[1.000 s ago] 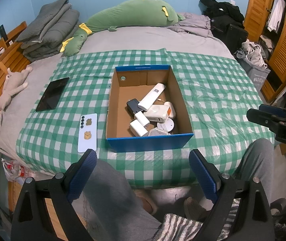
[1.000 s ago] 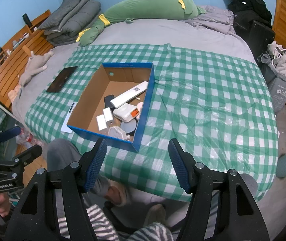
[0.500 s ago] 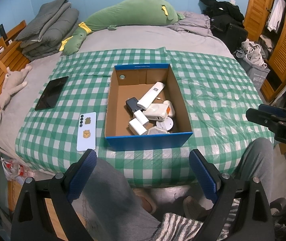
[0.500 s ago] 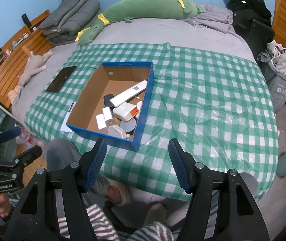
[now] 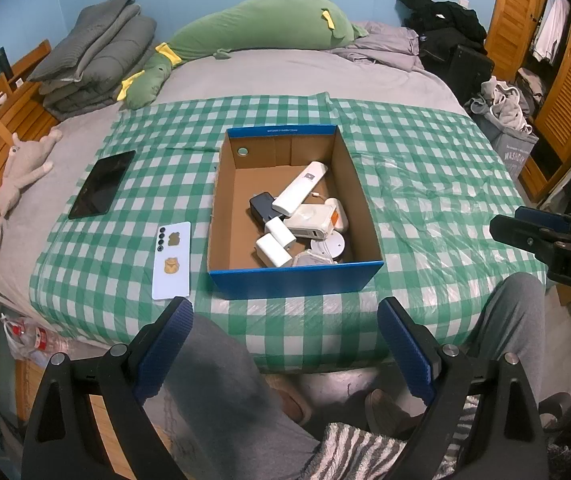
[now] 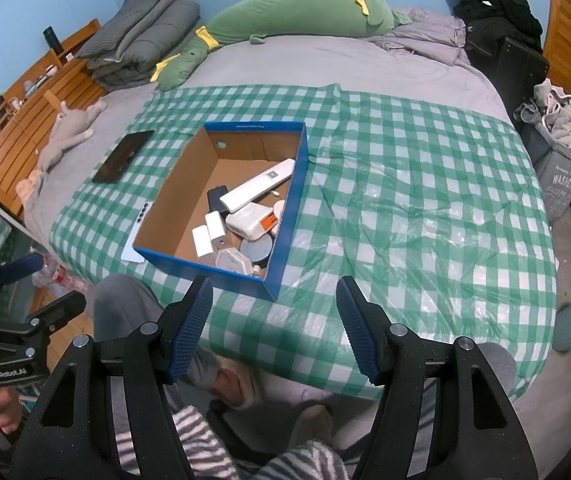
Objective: Flip cup upside down
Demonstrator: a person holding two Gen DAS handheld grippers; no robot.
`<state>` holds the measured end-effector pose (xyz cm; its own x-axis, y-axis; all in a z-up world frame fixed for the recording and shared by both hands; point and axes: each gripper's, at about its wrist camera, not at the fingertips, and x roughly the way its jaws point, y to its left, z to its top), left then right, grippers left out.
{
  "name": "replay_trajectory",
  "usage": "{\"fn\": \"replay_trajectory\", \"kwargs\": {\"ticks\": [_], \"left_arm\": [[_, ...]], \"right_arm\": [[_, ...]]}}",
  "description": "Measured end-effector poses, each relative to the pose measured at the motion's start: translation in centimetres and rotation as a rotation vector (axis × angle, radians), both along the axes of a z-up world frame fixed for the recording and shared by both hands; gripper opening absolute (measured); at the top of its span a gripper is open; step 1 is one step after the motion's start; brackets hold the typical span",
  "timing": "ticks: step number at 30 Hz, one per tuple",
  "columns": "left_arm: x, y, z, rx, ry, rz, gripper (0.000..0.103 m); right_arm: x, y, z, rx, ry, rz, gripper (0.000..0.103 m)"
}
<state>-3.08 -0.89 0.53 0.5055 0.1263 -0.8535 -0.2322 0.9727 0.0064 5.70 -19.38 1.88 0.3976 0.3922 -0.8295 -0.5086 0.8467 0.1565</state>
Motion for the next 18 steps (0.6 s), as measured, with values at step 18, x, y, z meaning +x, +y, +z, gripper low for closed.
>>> {"fn": "replay_trajectory", "kwargs": {"ticks": [18], "left_arm": [[-0.4,-0.9,-0.3,0.008,-0.007,-0.019,0.098]], "right_arm": [[-0.1,0.2,-0.1,-0.004,0.005,-0.009,0.063]]}}
